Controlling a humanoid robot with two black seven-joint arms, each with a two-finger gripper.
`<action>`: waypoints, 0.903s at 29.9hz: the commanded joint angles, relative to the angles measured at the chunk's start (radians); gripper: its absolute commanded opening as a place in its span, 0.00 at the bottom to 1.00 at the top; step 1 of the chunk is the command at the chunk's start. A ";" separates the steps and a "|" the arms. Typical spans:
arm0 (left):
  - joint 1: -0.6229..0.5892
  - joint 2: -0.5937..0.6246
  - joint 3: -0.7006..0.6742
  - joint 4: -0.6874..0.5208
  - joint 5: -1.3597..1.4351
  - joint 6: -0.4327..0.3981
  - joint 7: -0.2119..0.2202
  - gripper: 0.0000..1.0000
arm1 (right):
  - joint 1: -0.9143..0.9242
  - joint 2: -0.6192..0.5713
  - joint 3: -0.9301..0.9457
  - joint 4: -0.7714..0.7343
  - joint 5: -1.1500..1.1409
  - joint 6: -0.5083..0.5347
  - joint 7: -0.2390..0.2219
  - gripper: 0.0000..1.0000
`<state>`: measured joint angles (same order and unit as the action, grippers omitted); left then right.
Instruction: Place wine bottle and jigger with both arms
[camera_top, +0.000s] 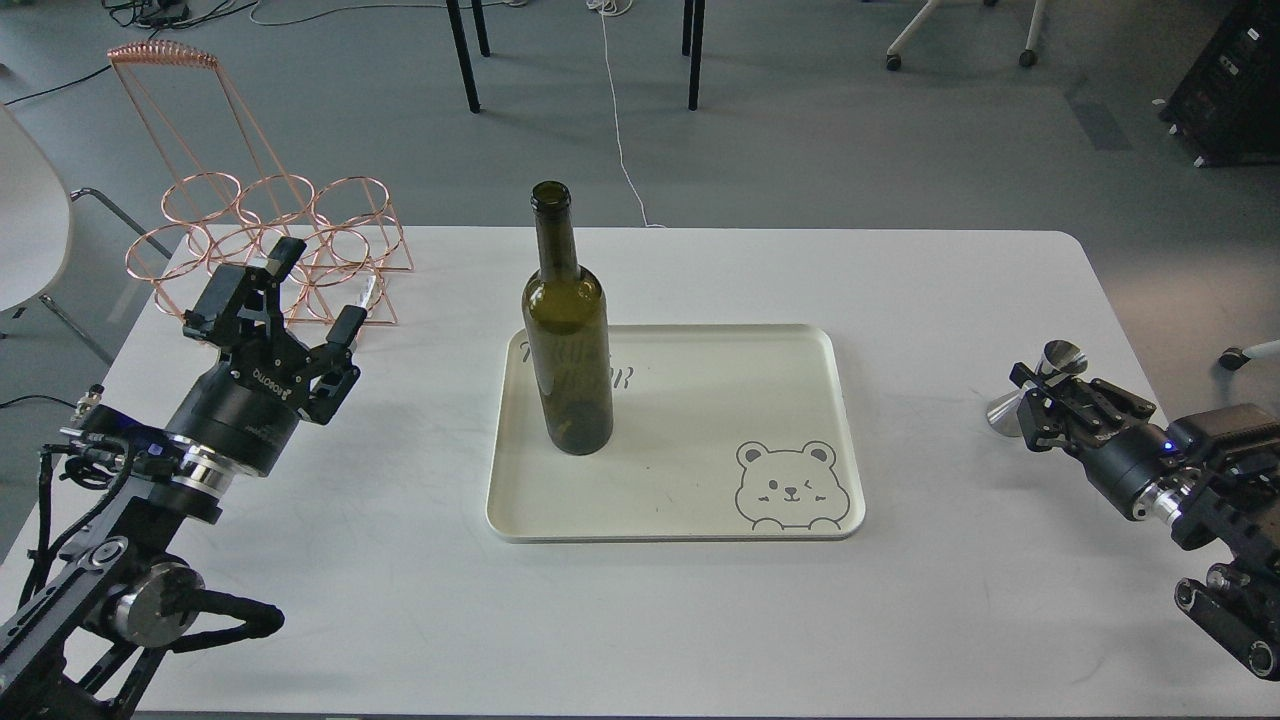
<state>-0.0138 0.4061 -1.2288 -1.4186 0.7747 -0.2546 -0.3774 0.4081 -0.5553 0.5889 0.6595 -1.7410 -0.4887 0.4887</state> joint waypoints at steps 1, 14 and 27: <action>-0.002 0.000 0.000 0.000 0.000 0.000 0.000 0.98 | 0.000 -0.002 0.000 0.000 0.009 0.000 0.000 0.40; -0.002 -0.001 0.002 0.000 0.000 0.000 0.000 0.98 | -0.026 -0.095 -0.046 0.037 0.026 0.000 0.000 0.79; -0.002 -0.003 0.002 -0.006 0.000 -0.002 0.000 0.98 | -0.083 -0.497 -0.313 0.685 0.463 0.000 0.000 0.93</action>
<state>-0.0155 0.4036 -1.2271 -1.4254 0.7746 -0.2562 -0.3775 0.3145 -0.9858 0.3116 1.1767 -1.3813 -0.4889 0.4887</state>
